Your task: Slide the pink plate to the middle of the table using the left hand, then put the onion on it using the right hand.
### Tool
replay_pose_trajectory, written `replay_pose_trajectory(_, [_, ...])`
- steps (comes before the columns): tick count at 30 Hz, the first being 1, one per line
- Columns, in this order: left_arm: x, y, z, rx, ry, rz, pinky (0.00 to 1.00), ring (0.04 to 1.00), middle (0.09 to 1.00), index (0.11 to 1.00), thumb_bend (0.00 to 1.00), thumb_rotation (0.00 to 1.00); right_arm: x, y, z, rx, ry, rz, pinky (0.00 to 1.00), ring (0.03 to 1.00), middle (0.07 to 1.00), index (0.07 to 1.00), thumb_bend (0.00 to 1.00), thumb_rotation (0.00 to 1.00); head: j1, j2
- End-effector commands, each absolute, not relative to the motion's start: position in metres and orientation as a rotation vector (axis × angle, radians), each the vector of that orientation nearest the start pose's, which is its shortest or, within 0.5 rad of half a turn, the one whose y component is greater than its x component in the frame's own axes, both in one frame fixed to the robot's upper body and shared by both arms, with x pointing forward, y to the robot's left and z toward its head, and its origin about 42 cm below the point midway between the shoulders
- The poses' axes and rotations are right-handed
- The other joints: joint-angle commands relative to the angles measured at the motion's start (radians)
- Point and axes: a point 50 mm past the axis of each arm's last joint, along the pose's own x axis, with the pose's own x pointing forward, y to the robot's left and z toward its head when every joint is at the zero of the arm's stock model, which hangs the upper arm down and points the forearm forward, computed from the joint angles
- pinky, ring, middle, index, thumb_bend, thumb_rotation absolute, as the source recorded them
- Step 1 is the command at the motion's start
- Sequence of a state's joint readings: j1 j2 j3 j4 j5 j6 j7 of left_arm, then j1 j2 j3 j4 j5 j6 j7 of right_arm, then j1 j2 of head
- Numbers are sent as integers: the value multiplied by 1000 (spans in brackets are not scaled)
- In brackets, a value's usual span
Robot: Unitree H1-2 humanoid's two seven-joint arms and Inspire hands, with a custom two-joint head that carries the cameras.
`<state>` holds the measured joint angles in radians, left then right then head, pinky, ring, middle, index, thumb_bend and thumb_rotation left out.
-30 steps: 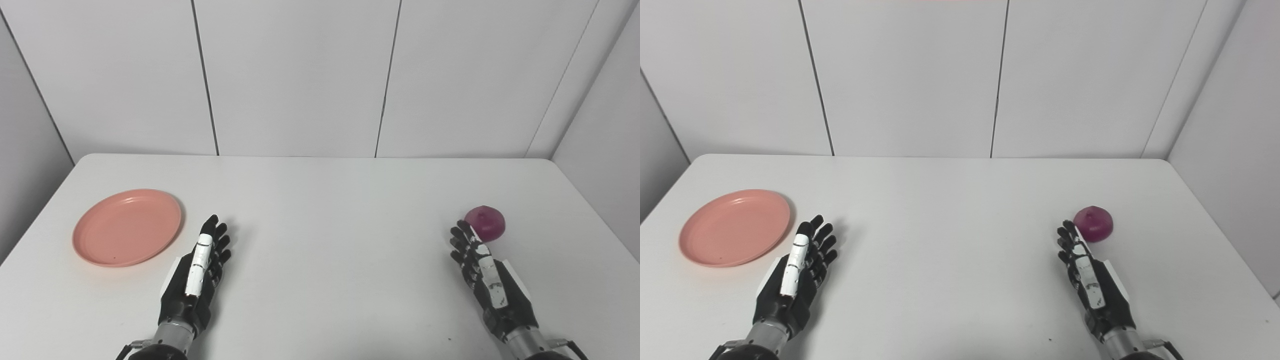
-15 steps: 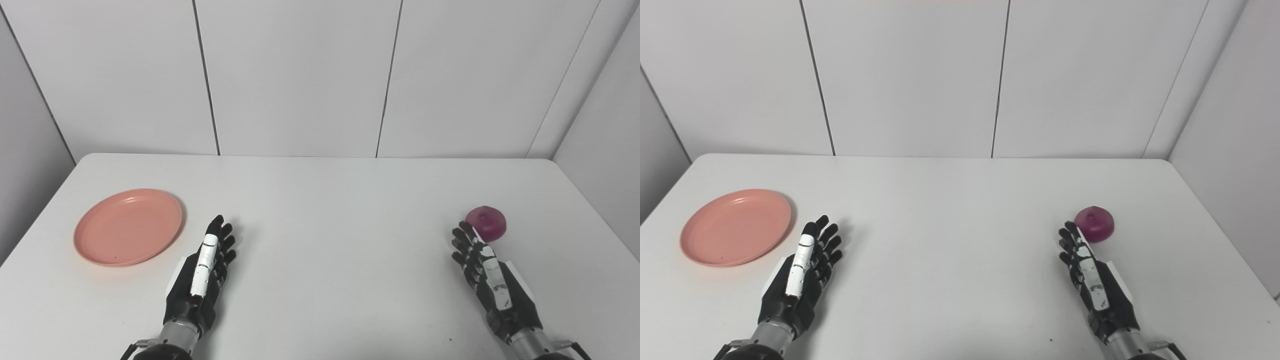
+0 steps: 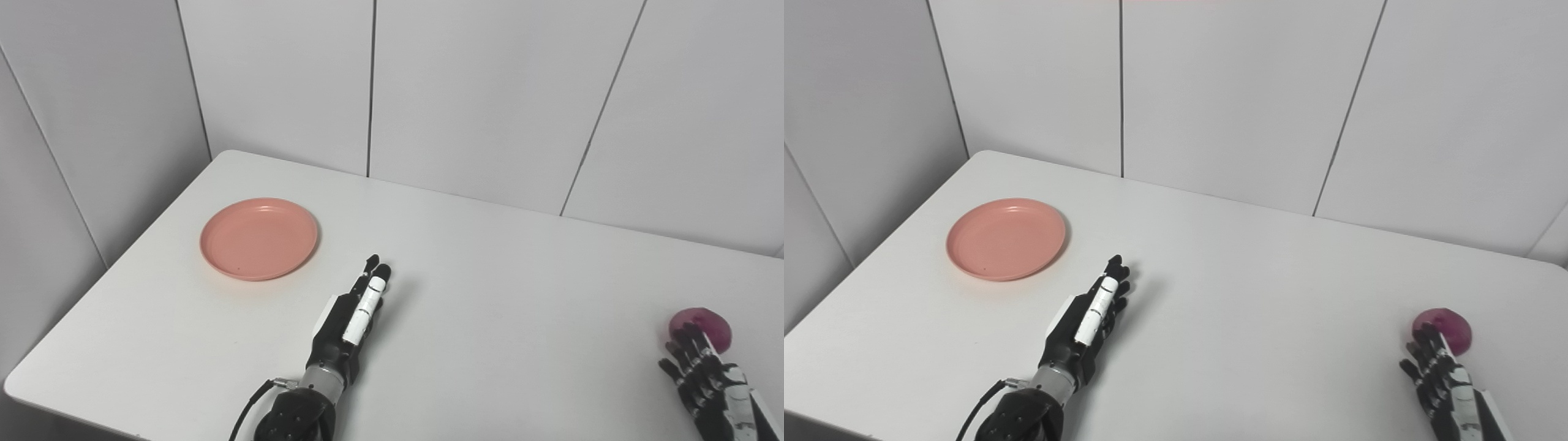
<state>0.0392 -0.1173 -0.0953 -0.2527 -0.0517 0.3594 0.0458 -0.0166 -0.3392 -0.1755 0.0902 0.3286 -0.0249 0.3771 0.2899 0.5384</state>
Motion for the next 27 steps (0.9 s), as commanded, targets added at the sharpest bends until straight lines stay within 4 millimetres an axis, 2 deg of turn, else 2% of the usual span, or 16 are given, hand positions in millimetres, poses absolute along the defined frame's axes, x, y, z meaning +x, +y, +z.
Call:
replay_pose_trajectory(1, [267,141,136,-181,117,-79,1000,1000,1000,1000,657,900,281,-367,113,-20,-22,155,1000,1000,1000,1000,911,1000,9,-7])
replay_pose_trajectory(11, [269,136,130,-177,111,-86,1000,1000,1000,1000,641,923,282,-369,112,-40,-18,159,1000,1000,1000,1000,998,1000,16,-21])
replay_pose_trajectory(16, [269,138,129,-178,106,-76,1000,1000,1000,1000,614,933,281,-364,114,-32,-15,164,1000,1000,1000,1000,996,1000,14,-23])
replay_pose_trajectory(18, [271,142,128,-193,104,-78,1000,1000,1000,1000,634,935,281,-361,114,-33,-14,166,1000,1000,1000,1000,990,1000,9,-25])
replay_pose_trajectory(20, [271,146,127,-225,99,-77,1000,1000,1000,1000,710,900,281,-358,115,-32,-13,167,1000,1000,1000,1000,979,1000,4,-26])
replay_pose_trajectory(21, [273,150,127,-236,80,-73,977,972,971,979,733,897,281,-355,115,-30,-15,165,1000,1000,1000,1000,974,1000,-2,-28])
replay_pose_trajectory(23, [276,157,128,-242,41,-69,872,861,854,882,784,908,281,-352,116,-31,-18,164,1000,1000,1000,1000,955,1000,-8,-32])
replay_pose_trajectory(27, [286,171,138,-204,-42,-65,802,814,795,799,821,924,280,-345,118,-32,-26,176,1000,1000,1000,1000,932,1000,-16,-37])
